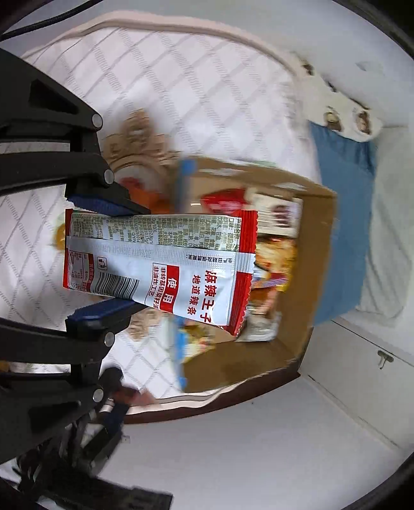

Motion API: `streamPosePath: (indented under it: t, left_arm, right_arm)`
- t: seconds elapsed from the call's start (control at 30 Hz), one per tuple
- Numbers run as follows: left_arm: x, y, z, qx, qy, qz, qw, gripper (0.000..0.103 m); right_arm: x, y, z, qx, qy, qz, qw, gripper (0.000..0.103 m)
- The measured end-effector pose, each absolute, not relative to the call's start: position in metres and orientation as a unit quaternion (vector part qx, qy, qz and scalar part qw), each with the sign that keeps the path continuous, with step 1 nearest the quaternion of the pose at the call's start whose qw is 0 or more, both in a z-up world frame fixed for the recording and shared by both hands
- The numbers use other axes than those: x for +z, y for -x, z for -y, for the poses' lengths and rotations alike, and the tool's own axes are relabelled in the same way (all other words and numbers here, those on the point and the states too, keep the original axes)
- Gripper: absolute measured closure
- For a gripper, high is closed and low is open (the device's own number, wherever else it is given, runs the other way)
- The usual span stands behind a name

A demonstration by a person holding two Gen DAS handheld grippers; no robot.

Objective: Organize snacks
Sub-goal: 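Carry the spicy strip pack and jelly pack into the box and release both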

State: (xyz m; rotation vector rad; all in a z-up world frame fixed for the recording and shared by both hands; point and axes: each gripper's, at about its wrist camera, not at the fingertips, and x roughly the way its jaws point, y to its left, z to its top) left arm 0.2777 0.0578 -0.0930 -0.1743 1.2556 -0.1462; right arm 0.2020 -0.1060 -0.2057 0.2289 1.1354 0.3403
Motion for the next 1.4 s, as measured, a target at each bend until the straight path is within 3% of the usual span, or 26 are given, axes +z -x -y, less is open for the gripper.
streamPosePath:
  t: [0.23, 0.5, 0.73, 0.77, 0.8, 0.83, 0.87, 0.9, 0.93, 0.97, 1.4]
  left_arm:
    - [-0.109, -0.351, -0.077, -0.042, 0.078, -0.618, 0.781, 0.058]
    - [-0.177, -0.398, -0.082, -0.011, 0.053, -0.684, 0.728, 0.058]
    - [-0.205, -0.415, -0.078, -0.003, 0.045, -0.715, 0.698, 0.056]
    - [-0.208, -0.416, -0.077, -0.002, 0.044, -0.719, 0.694, 0.055]
    - [-0.211, -0.418, -0.076, -0.003, 0.044, -0.725, 0.687, 0.055]
    - [-0.214, -0.419, -0.075, -0.004, 0.044, -0.729, 0.683, 0.049]
    - [-0.217, -0.42, -0.074, -0.004, 0.044, -0.729, 0.683, 0.04]
    - [-0.218, -0.422, -0.074, -0.003, 0.043, -0.727, 0.685, 0.034]
    - [-0.218, -0.423, -0.074, -0.001, 0.042, -0.725, 0.687, 0.02]
    - [-0.218, -0.424, -0.074, 0.001, 0.043, -0.723, 0.69, 0.016]
    - [-0.198, -0.415, -0.061, 0.001, 0.046, -0.698, 0.715, 0.016]
  right_arm:
    - [-0.19, -0.291, 0.115, 0.127, -0.066, -0.513, 0.846, 0.044]
    - [-0.25, -0.383, 0.108, 0.104, -0.028, -0.576, 0.81, 0.044]
    - [-0.302, -0.426, 0.108, 0.085, -0.006, -0.627, 0.775, 0.044]
    - [-0.305, -0.428, 0.109, 0.078, -0.007, -0.632, 0.771, 0.043]
    - [-0.31, -0.433, 0.11, 0.07, -0.004, -0.639, 0.766, 0.032]
    - [-0.316, -0.436, 0.111, 0.068, -0.001, -0.645, 0.761, 0.024]
    - [-0.319, -0.437, 0.111, 0.065, -0.001, -0.649, 0.758, 0.009]
    - [-0.323, -0.439, 0.113, 0.061, -0.002, -0.654, 0.754, 0.006]
    - [-0.325, -0.439, 0.113, 0.06, -0.003, -0.656, 0.752, 0.006]
    - [-0.325, -0.439, 0.115, 0.059, -0.005, -0.654, 0.754, 0.006]
    - [-0.317, -0.421, 0.127, 0.058, -0.019, -0.645, 0.762, 0.005]
